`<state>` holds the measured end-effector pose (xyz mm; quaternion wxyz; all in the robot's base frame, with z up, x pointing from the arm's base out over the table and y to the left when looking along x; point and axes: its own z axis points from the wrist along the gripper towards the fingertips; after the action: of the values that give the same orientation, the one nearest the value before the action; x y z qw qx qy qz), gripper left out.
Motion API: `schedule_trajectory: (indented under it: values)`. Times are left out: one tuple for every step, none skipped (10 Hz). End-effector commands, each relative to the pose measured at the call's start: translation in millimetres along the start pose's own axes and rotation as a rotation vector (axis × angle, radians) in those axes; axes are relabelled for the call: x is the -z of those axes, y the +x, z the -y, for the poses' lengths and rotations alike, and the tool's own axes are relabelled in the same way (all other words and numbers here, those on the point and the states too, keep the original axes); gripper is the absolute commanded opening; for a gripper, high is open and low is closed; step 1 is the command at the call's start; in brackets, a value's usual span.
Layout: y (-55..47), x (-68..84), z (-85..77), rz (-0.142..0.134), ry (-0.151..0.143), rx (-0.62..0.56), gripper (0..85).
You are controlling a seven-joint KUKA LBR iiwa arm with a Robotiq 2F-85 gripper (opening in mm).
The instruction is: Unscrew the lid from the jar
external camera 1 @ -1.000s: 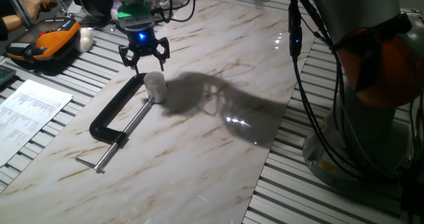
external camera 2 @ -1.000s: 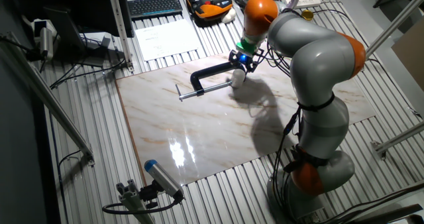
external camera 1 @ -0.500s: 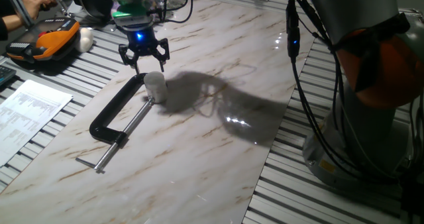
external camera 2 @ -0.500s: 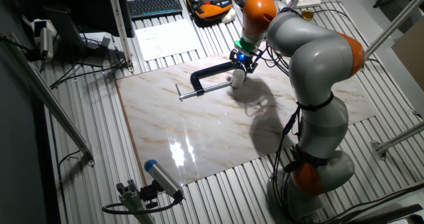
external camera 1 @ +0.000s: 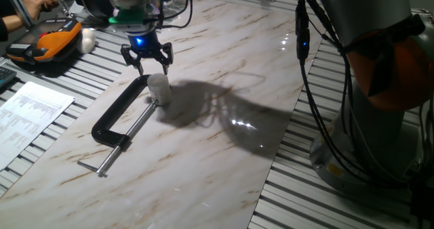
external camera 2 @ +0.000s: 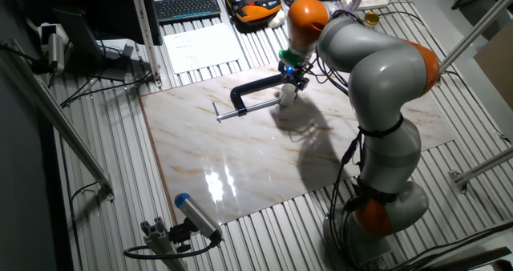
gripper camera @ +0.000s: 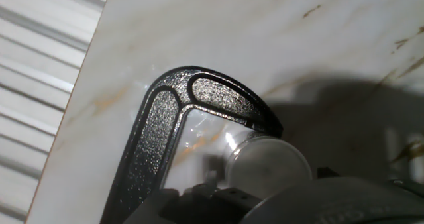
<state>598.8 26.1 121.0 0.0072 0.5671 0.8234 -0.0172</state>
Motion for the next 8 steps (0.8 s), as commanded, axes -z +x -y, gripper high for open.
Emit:
schedule_trajectory:
  values:
    - [0.4, 0.0, 0.0, -0.013, 0.022, -0.694, 68.0]
    - [0.4, -0.5, 0.1, -0.012, 0.02, -0.694, 68.0]
    - [0.2, -0.9, 0.3, -0.013, 0.016, -0.684, 68.0]
    - [0.4, -1.2, 0.5, -0.012, 0.014, -0.678, 68.0]
    - [0.5, -1.2, 0.8, -0.012, 0.014, -0.674, 85.0]
    - [0.5, -1.2, 0.8, -0.01, 0.014, -0.658, 85.0]
    - [0.7, -1.1, 0.5, -0.009, 0.015, -0.652, 85.0]
    - [0.7, -0.8, 0.2, -0.007, 0.015, -0.649, 85.0]
